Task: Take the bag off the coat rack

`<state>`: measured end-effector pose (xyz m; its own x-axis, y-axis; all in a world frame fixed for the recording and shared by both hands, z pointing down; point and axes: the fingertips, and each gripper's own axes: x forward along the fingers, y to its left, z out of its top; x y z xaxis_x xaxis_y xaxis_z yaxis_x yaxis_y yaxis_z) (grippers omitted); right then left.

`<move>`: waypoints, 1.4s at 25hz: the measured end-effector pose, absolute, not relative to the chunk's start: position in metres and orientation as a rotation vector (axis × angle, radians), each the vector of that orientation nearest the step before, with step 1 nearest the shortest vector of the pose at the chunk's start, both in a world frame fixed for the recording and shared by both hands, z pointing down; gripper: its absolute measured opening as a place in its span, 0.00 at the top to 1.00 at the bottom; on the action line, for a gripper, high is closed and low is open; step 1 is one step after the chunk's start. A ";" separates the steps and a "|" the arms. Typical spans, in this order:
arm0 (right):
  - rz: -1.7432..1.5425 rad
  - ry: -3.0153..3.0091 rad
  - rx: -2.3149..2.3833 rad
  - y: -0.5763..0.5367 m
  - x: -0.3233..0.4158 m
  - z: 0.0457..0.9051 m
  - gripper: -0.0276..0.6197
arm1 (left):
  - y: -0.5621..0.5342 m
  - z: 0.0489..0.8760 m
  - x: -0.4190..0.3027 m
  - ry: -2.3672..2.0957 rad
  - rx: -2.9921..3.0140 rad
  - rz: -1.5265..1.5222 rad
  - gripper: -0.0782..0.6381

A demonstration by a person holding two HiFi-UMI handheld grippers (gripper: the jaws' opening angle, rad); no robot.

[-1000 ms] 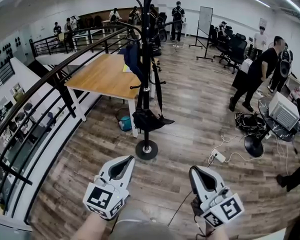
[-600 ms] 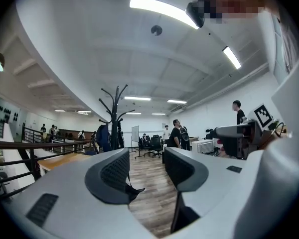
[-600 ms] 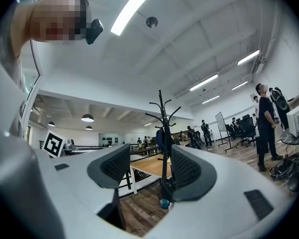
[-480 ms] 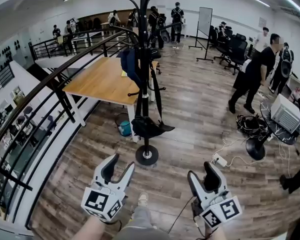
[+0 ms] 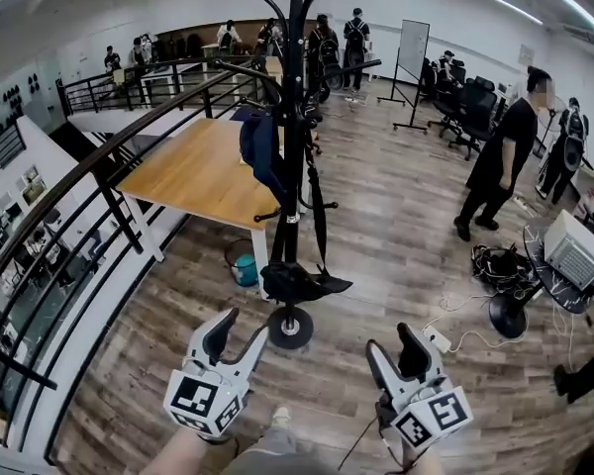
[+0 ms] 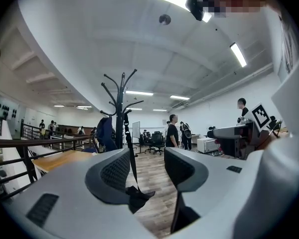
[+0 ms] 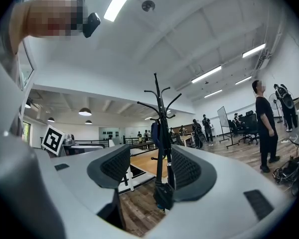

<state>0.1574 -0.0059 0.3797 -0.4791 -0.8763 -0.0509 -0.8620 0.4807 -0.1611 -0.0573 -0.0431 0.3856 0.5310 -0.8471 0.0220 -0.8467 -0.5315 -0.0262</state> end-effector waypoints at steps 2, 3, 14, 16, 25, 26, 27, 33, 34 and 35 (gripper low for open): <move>-0.169 2.599 -1.536 -0.032 0.150 0.377 0.56 | -0.069 0.383 -0.064 1.514 -2.740 -0.049 0.58; -0.166 2.601 -1.540 -0.045 0.146 0.375 0.56 | -0.083 0.381 -0.066 1.509 -2.740 -0.053 0.58; -0.068 2.589 -1.579 -0.173 0.118 0.353 0.56 | -0.210 0.362 -0.069 1.387 -2.720 -0.080 0.57; -0.057 2.587 -1.583 -0.190 0.116 0.352 0.56 | -0.226 0.362 -0.066 1.370 -2.722 -0.078 0.57; -0.074 2.612 -1.583 -0.246 0.105 0.354 0.56 | -0.275 0.363 -0.063 1.369 -2.743 -0.105 0.57; -0.081 2.618 -1.577 -0.252 0.106 0.358 0.56 | -0.279 0.368 -0.059 1.374 -2.746 -0.114 0.57; -0.089 2.623 -1.570 -0.258 0.108 0.362 0.56 | -0.283 0.373 -0.055 1.381 -2.749 -0.124 0.57; -0.136 2.706 -1.474 -0.299 0.107 0.380 0.56 | -0.308 0.394 -0.041 1.473 -2.740 -0.177 0.57; -0.140 2.728 -1.451 -0.307 0.107 0.383 0.56 | -0.313 0.396 -0.037 1.490 -2.737 -0.184 0.57; -0.144 2.748 -1.430 -0.315 0.108 0.386 0.56 | -0.319 0.399 -0.033 1.508 -2.734 -0.191 0.57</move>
